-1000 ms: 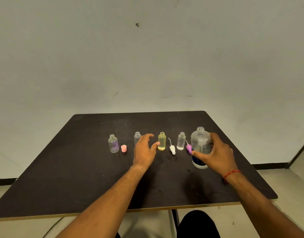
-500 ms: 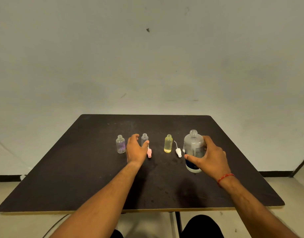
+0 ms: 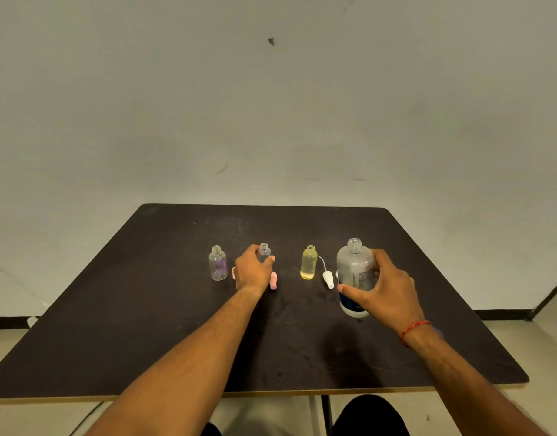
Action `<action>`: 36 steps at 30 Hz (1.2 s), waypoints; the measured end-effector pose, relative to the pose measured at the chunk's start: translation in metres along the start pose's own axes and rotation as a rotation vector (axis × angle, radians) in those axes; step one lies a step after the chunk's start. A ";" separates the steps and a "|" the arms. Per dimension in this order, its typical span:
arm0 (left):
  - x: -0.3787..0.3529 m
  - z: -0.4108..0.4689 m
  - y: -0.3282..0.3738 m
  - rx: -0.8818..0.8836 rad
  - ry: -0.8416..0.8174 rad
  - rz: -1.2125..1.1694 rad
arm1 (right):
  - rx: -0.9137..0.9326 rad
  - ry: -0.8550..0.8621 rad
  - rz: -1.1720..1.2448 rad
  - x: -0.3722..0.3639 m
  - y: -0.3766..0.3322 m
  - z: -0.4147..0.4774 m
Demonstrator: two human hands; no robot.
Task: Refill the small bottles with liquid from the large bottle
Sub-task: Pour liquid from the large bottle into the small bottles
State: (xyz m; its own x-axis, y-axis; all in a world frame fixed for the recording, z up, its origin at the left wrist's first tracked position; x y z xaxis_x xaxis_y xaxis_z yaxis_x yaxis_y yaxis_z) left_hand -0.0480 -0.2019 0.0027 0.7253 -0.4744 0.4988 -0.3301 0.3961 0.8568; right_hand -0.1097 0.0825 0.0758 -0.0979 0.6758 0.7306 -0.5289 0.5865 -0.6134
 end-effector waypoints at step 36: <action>0.060 -0.097 0.067 -0.460 -0.067 -0.130 | 0.343 -0.009 -0.583 0.016 -0.074 0.012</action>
State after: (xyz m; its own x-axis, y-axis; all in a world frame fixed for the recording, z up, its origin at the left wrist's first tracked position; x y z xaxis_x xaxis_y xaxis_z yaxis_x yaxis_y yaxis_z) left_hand 0.0317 -0.1274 0.0775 0.6975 -0.5864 0.4119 0.0728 0.6298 0.7734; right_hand -0.0825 0.0446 0.1367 0.2780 0.2874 0.9166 -0.7348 0.6783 0.0102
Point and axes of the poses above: each hand's wrist, its own z-axis towards the middle knuckle, its own x-axis out of the back of the hand, y = z × x, the point moved 6 cm from there along z, towards the middle knuckle, and after that the axes turned 1 degree about -x, right-handed, at the moved point
